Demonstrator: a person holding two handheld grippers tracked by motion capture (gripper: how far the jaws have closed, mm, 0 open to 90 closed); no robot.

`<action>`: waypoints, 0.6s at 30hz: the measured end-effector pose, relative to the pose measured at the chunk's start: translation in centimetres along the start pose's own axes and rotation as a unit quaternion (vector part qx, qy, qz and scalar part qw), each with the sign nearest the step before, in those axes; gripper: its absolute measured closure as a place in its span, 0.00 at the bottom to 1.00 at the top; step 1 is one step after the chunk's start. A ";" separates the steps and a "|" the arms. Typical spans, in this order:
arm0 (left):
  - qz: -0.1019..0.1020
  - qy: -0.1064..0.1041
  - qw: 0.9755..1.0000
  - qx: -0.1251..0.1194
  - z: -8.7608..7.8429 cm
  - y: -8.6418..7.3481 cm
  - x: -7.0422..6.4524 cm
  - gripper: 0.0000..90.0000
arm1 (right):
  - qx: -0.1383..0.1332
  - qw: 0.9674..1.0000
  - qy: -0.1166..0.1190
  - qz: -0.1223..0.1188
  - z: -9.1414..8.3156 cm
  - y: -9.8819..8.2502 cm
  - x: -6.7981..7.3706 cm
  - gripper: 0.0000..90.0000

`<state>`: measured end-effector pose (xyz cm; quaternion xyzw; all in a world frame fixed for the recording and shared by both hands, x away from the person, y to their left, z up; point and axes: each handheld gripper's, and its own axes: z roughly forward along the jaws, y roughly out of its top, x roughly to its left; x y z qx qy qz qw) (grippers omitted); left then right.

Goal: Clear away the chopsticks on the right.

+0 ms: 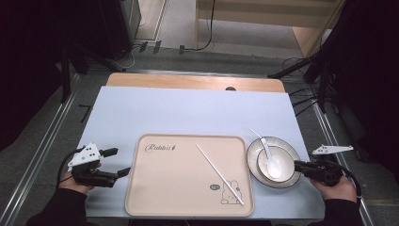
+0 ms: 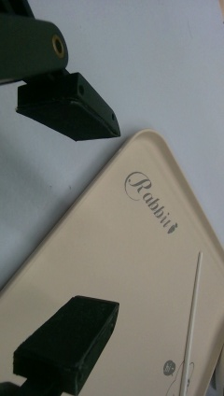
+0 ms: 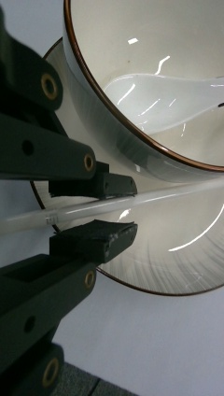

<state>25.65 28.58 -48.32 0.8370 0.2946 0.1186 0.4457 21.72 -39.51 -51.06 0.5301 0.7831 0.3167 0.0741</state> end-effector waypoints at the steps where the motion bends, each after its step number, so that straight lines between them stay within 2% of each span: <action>1: 0.000 0.000 1.000 0.000 0.0 0.0 0.0 0.16 | 0.004 1.000 0.002 -0.003 0.1 0.0 -0.1 0.87; 5: 0.001 0.000 1.000 0.000 0.0 0.0 0.0 0.16 | 0.012 1.000 0.012 -0.003 0.5 0.2 0.0 0.93; 8: 0.000 0.000 1.000 0.000 0.0 0.0 0.0 0.16 | 0.018 1.000 0.007 0.006 0.3 0.4 0.1 0.94; 9: 0.000 0.000 1.000 0.000 0.0 0.0 0.0 0.16 | 0.014 1.000 0.006 0.005 0.2 0.5 0.0 0.94; 15: 0.000 0.000 1.000 -0.001 0.0 0.0 0.0 0.16 | -0.009 0.999 -0.001 0.037 -1.4 1.1 0.1 0.94; 18: 0.000 0.001 1.000 0.000 0.0 0.0 0.0 0.16 | -0.024 0.999 -0.008 0.039 -2.5 1.7 0.6 0.94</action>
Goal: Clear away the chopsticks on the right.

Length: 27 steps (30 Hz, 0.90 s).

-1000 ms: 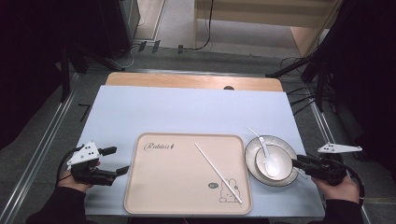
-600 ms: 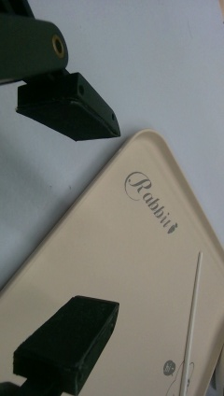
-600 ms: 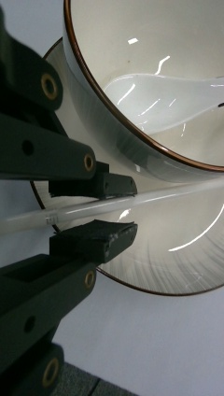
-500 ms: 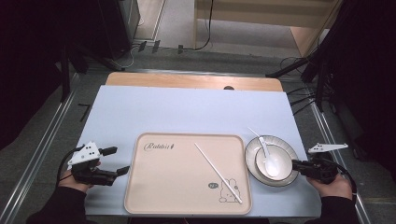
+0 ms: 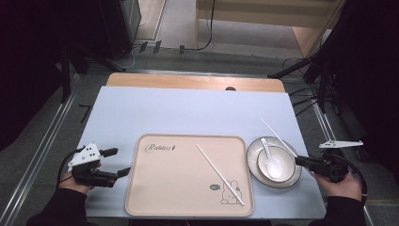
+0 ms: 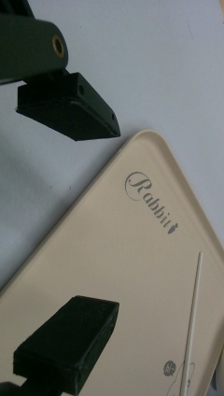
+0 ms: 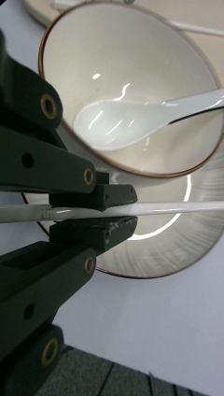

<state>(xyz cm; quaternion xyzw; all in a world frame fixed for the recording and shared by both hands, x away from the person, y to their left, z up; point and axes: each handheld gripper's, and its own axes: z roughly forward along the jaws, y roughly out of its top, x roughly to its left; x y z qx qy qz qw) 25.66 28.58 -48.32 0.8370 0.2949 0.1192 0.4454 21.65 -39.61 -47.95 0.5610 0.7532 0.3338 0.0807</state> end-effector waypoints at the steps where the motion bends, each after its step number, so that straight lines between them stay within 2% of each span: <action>1: 0.000 0.000 1.000 0.000 0.0 0.0 0.0 0.16 | -0.003 1.000 -0.004 0.001 -0.4 0.2 0.3 0.94; 5: -0.001 0.001 1.000 0.000 0.0 0.0 0.0 0.16 | -0.026 1.000 -0.001 0.005 -1.8 1.3 1.9 0.94; 7: -0.001 0.002 1.000 0.000 0.0 0.0 0.0 0.16 | -0.035 0.999 -0.004 -0.001 -2.3 1.8 3.0 0.94; 15: -0.001 0.003 1.000 -0.001 -0.1 0.0 0.0 0.16 | -0.044 0.999 0.006 0.000 -2.6 2.9 7.4 0.94; 19: -0.001 0.004 1.000 -0.002 -0.1 0.0 0.0 0.16 | -0.044 0.999 0.022 -0.006 -2.0 3.1 9.7 0.94; 21: -0.002 0.004 1.000 -0.002 -0.1 0.0 0.0 0.16 | -0.038 0.999 0.024 -0.020 -1.3 3.1 11.0 0.94; 27: -0.001 0.002 1.000 -0.004 -0.1 0.0 0.0 0.16 | -0.022 0.998 0.035 -0.038 0.7 2.7 13.6 0.94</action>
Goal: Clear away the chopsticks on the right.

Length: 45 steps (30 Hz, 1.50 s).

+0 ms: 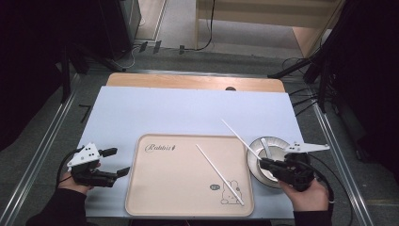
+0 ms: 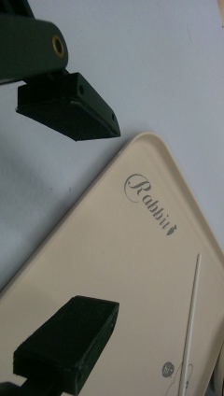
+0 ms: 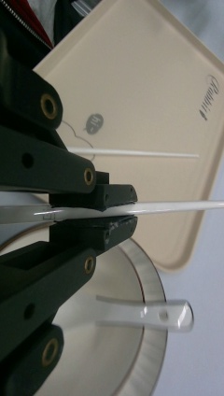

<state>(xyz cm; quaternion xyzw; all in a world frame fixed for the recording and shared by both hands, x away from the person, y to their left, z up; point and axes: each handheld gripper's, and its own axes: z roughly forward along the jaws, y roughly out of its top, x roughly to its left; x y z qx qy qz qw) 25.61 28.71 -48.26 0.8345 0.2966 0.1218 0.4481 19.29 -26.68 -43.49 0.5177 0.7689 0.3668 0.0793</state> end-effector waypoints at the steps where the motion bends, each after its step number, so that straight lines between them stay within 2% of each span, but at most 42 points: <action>1: 0.000 0.000 1.000 0.000 0.0 0.0 0.0 0.16 | 0.003 1.000 0.003 -0.001 0.4 -0.1 0.4 0.94; 8: 0.000 -0.001 1.000 -0.001 0.0 0.0 0.0 0.16 | 0.027 1.000 -0.008 -0.010 3.4 -1.3 2.3 0.94; 12: 0.001 -0.003 1.000 -0.001 0.0 0.0 0.0 0.16 | 0.043 0.999 -0.008 -0.003 5.1 -2.1 2.8 0.94; 16: 0.002 -0.003 1.000 -0.001 0.0 0.1 0.0 0.16 | 0.053 0.999 -0.011 -0.005 6.5 -2.5 3.1 0.94; 23: 0.003 -0.004 1.000 0.000 0.0 0.1 0.0 0.16 | 0.071 0.997 -0.011 0.004 8.5 -3.7 3.2 0.93; 31: 0.002 -0.005 1.000 -0.001 0.0 0.1 0.0 0.16 | 0.088 0.996 -0.013 -0.001 9.5 -4.0 3.4 0.93; 36: 0.002 -0.005 1.000 -0.002 0.0 0.1 0.0 0.16 | 0.089 0.996 -0.008 0.008 9.4 -3.9 3.3 0.86; 41: 0.003 -0.004 1.000 -0.001 0.1 0.1 0.0 0.16 | 0.072 0.997 -0.008 -0.002 9.0 -3.6 3.4 0.80; 45: 0.003 -0.004 1.000 0.001 0.1 0.1 0.0 0.16 | 0.033 0.999 -0.002 -0.009 9.0 -2.6 3.7 0.53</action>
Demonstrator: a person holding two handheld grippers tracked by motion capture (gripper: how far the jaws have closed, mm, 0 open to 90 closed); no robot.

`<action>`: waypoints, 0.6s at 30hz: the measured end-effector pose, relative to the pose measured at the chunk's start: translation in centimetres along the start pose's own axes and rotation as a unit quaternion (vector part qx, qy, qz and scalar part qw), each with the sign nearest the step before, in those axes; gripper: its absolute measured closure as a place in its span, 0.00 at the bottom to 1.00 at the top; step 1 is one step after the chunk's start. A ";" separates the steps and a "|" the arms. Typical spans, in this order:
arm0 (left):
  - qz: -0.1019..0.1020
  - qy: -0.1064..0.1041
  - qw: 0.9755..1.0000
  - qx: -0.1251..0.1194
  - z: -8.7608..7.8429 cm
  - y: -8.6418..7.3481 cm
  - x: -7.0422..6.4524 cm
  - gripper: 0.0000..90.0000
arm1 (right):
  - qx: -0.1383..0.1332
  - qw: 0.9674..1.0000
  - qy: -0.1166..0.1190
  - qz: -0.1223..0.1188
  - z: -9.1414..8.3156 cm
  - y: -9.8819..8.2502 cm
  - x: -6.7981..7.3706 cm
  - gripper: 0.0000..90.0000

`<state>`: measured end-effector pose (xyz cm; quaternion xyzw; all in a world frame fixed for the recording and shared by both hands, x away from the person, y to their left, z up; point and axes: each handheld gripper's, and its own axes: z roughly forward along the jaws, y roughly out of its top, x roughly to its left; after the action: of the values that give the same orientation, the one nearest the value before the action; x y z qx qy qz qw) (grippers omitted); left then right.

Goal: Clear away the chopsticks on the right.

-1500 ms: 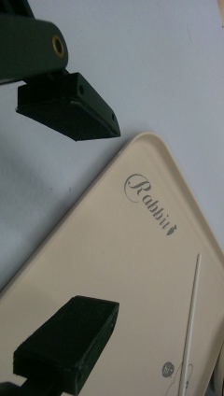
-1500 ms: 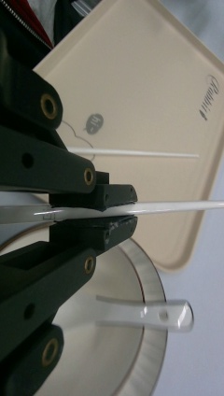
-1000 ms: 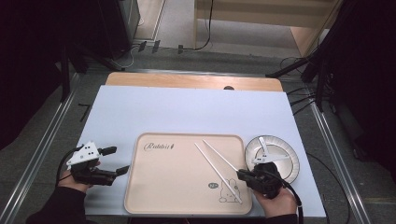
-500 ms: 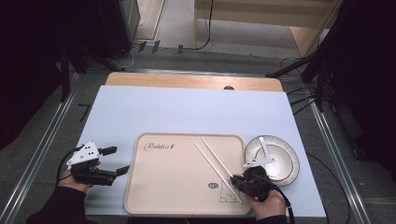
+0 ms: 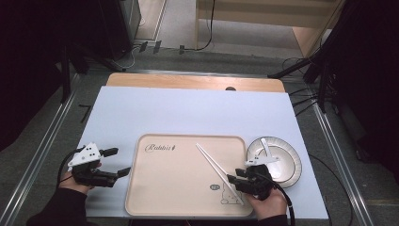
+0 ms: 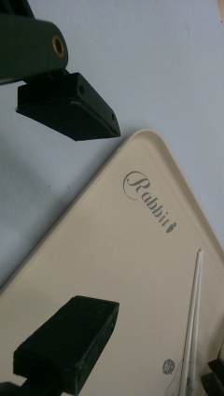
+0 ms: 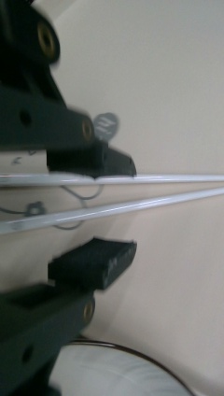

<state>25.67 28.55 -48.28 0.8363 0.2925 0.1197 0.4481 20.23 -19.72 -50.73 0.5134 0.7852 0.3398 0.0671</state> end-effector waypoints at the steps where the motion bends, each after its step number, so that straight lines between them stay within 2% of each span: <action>1: 0.000 0.000 1.000 0.000 0.0 0.0 0.0 0.16 | -0.008 1.000 0.000 -0.004 0.1 0.2 0.0 0.50; 4: -0.001 0.001 1.000 -0.001 0.0 0.0 0.0 0.16 | -0.016 1.000 0.011 -0.007 0.3 0.7 0.1 0.45; 8: -0.001 0.000 1.000 0.002 0.1 0.0 0.0 0.16 | -0.026 0.999 0.027 -0.020 0.8 1.5 0.4 0.45; 12: -0.002 0.001 1.000 0.000 0.0 0.0 0.0 0.16 | -0.041 0.998 0.045 -0.034 2.5 3.1 1.3 0.46; 14: -0.002 0.001 1.000 0.000 0.0 0.0 0.0 0.16 | -0.035 0.997 0.049 -0.045 3.6 4.3 1.9 0.57; 18: -0.001 0.001 1.000 0.003 0.0 -0.1 0.1 0.16 | -0.024 0.996 0.060 -0.066 5.5 6.2 3.1 0.91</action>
<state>25.74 28.60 -48.36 0.8372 0.2935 0.1193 0.4458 25.98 -13.01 -50.44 0.4374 0.8117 0.3833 0.0543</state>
